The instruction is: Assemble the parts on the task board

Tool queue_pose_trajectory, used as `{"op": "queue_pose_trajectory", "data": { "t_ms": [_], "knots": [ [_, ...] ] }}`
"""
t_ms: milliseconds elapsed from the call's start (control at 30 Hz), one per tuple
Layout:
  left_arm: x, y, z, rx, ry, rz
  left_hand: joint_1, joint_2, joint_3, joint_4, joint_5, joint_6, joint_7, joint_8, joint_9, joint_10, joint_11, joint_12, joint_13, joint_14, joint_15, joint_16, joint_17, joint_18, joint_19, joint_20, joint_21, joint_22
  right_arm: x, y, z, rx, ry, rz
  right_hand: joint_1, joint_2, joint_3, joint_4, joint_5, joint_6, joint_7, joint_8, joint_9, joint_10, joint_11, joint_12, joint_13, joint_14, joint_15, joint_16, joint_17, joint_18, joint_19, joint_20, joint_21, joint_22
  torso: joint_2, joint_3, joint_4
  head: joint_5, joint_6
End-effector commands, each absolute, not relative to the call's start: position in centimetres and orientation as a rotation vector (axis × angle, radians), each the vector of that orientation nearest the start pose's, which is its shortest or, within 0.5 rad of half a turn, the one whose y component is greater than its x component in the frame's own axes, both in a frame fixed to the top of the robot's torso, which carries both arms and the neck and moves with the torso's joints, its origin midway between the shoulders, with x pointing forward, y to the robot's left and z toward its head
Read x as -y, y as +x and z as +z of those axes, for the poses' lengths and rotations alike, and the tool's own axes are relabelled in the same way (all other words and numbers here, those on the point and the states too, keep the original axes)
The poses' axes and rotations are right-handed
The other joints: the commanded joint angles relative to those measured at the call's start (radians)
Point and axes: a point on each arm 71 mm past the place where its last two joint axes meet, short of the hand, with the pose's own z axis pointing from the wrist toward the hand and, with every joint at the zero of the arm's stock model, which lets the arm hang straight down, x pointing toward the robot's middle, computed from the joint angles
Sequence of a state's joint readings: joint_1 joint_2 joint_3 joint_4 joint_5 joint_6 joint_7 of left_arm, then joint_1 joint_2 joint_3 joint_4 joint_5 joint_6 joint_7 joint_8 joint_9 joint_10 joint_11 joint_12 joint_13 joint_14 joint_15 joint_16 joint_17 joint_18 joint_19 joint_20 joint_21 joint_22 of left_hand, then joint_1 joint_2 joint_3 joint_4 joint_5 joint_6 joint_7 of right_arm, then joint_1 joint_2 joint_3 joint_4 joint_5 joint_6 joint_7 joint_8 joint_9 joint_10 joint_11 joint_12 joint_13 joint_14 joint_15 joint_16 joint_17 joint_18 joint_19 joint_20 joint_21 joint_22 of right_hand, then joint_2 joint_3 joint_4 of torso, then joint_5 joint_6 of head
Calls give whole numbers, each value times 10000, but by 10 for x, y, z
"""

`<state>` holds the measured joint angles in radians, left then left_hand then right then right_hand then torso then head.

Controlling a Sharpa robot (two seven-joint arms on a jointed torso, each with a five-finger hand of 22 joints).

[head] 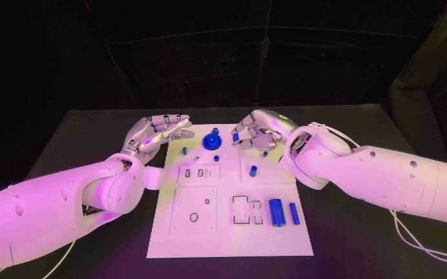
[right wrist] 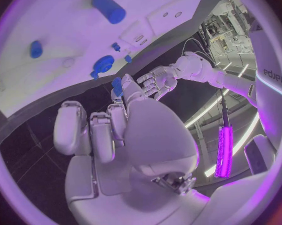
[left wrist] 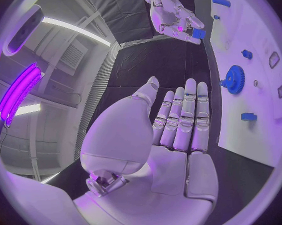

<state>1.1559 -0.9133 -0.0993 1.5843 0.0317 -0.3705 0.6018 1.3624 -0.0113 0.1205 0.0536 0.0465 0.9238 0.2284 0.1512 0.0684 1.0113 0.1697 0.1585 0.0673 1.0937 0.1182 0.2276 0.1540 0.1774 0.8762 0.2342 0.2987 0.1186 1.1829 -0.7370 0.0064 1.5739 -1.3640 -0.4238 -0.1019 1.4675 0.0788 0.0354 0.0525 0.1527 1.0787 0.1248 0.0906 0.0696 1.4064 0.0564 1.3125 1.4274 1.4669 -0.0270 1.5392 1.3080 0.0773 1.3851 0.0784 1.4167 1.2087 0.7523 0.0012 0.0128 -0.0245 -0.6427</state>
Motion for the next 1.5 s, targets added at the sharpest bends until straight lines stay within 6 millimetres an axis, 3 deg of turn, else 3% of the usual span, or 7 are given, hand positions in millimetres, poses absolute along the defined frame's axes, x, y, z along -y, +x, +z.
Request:
{"op": "queue_pose_trajectory", "data": {
  "t_ms": [33,200,367,633,800,1067,1500],
  "knots": [
    [-233,465,-200,-12651,-11045,-15599,33,94,14,-63,36,47,4,-54,-16,64,18,-34,-15,29,41,-66,10,65,76,19,-45,-10,119,473,-168,-16458,-864,8256,76,132,69,0,13,100,-51,39,-1,140,-222,-60,-909,885,-86,-5,1948,-41,42,-46,18,-16,-101,-42,22,141,-137],
    [-234,468,-198,-12570,-10993,-15558,33,94,14,-63,36,47,4,-54,-16,64,18,-34,-15,29,41,-66,10,65,76,19,-45,-10,94,470,-172,-16802,-1341,8173,56,118,80,1,15,107,-50,39,-1,125,-220,-85,-929,878,-85,-19,1918,-35,27,-47,4,-48,-147,-67,16,237,-252],
    [-235,471,-197,-12512,-10941,-15534,33,94,14,-63,36,47,4,-54,-16,64,18,-34,-15,29,41,-66,10,65,76,19,-45,-10,75,467,-183,-16958,-1694,7859,35,121,131,-8,39,137,-59,46,3,115,-226,-105,-940,872,-87,-32,1893,-29,14,-49,-10,-77,-168,-118,53,206,-320],
    [-233,473,-196,-12508,-10917,-15544,33,94,14,-63,36,47,4,-54,-16,64,18,-34,-15,29,41,-66,10,65,76,19,-45,-10,58,460,-200,-17287,-1907,7668,5,97,150,-12,60,138,-58,40,1,110,-225,-113,-944,868,-89,-41,1878,-26,7,-51,-18,-92,-150,-78,40,297,-393],
    [-232,473,-196,-12517,-10913,-15561,33,94,14,-63,36,47,4,-54,-16,64,18,-34,-15,29,41,-66,10,65,76,19,-45,-10,55,457,-208,-17381,-1957,7553,-3,94,169,-17,77,140,-60,37,0,111,-227,-113,-942,867,-90,-43,1874,-26,7,-52,-19,-94,-152,-75,18,346,-433],
    [-232,473,-195,-12525,-10913,-15568,39,101,20,-80,36,50,5,-57,-16,70,18,-42,-14,32,40,-76,14,65,79,19,-50,-17,49,456,-214,-17362,-2136,7446,-3,94,169,-17,77,140,-60,37,0,111,-227,-113,-942,867,-90,-43,1874,-26,7,-52,-19,-94,-144,-64,23,543,-519],
    [-231,473,-195,-12541,-10913,-15585,39,101,20,-80,36,50,5,-57,-16,70,18,-42,-14,32,40,-76,14,65,79,19,-50,-17,45,457,-218,-17487,-2312,7416,-100,29,229,-20,116,114,-46,4,-10,110,-219,-121,-942,863,-89,-52,1859,-24,3,-54,-29,-109,-152,-66,2,590,-639]
  ]
}}
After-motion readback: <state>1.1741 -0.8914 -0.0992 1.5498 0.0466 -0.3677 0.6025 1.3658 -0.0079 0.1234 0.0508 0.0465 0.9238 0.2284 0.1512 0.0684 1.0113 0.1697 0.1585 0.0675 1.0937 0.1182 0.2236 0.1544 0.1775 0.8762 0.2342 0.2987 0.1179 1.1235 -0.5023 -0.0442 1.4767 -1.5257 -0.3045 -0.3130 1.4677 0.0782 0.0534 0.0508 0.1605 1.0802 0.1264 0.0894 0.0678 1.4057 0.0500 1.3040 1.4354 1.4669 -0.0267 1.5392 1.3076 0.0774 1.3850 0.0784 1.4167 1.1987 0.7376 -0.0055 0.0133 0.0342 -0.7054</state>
